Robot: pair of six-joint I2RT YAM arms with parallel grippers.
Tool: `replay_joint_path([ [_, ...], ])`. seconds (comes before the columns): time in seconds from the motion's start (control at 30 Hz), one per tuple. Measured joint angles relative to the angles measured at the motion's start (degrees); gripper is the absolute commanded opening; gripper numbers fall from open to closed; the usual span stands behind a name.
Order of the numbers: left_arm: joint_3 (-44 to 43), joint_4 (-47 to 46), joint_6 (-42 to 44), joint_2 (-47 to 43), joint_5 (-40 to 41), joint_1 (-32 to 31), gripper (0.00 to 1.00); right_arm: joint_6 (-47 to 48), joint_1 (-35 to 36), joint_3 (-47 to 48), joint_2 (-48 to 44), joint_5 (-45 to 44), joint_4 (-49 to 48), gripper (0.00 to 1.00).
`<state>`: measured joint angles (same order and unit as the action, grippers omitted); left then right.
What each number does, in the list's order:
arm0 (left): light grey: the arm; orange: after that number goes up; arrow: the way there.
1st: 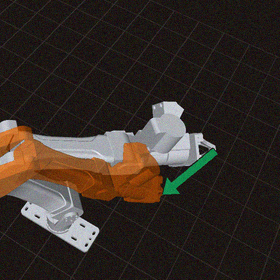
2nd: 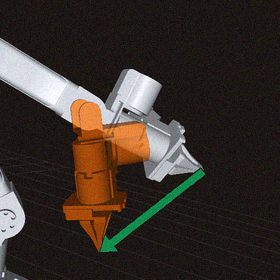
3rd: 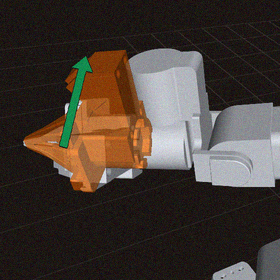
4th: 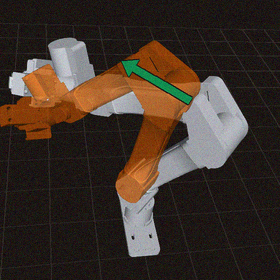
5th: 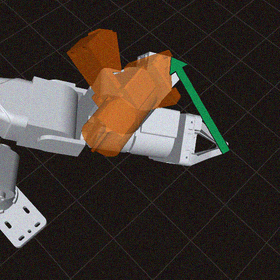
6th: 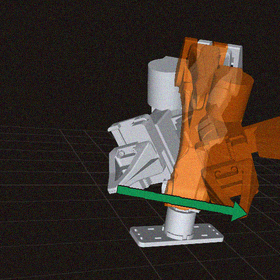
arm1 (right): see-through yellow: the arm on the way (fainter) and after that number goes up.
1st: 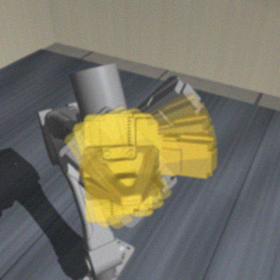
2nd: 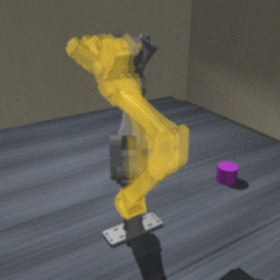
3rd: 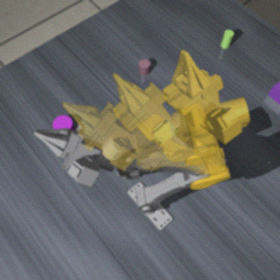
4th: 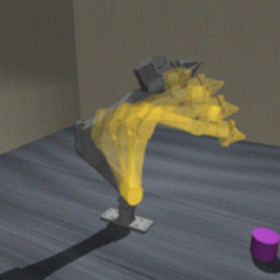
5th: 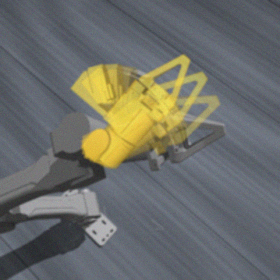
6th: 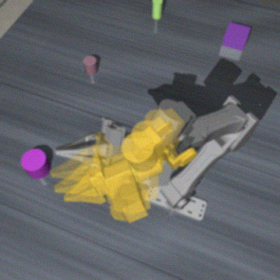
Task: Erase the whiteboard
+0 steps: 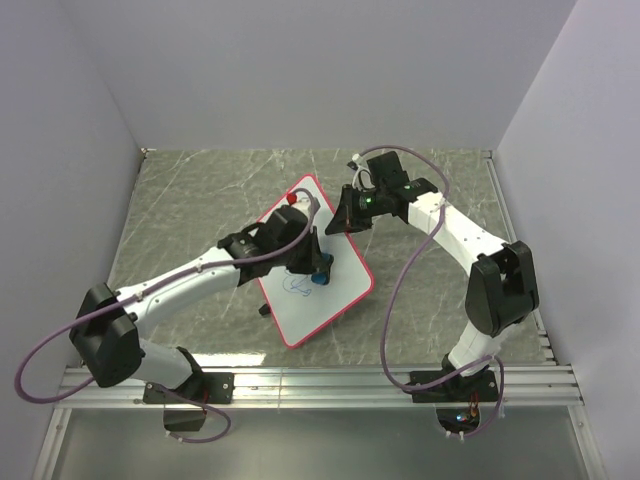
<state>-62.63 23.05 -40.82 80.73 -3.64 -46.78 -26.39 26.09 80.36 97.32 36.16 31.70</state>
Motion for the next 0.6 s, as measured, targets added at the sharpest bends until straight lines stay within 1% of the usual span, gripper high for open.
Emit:
replay_joint_path([
  [0.13,3.78,-1.57,0.76,-1.92,0.46,-1.9,0.0,0.52,-0.17,0.0,0.33,0.37,0.0,0.0],
  [0.33,6.88,-5.53,-0.37,-2.67,0.94,-1.81,0.0,1.4,-0.26,0.28,0.61,0.28,0.35,0.0],
  [0.5,7.65,-6.08,-1.97,-2.49,-1.09,0.76,0.0,1.68,-0.35,0.31,0.72,0.17,0.37,0.0],
  [0.6,8.09,-4.7,-2.05,-1.9,-1.62,5.05,0.0,1.68,-0.35,0.31,0.72,-0.07,0.39,0.0],
])
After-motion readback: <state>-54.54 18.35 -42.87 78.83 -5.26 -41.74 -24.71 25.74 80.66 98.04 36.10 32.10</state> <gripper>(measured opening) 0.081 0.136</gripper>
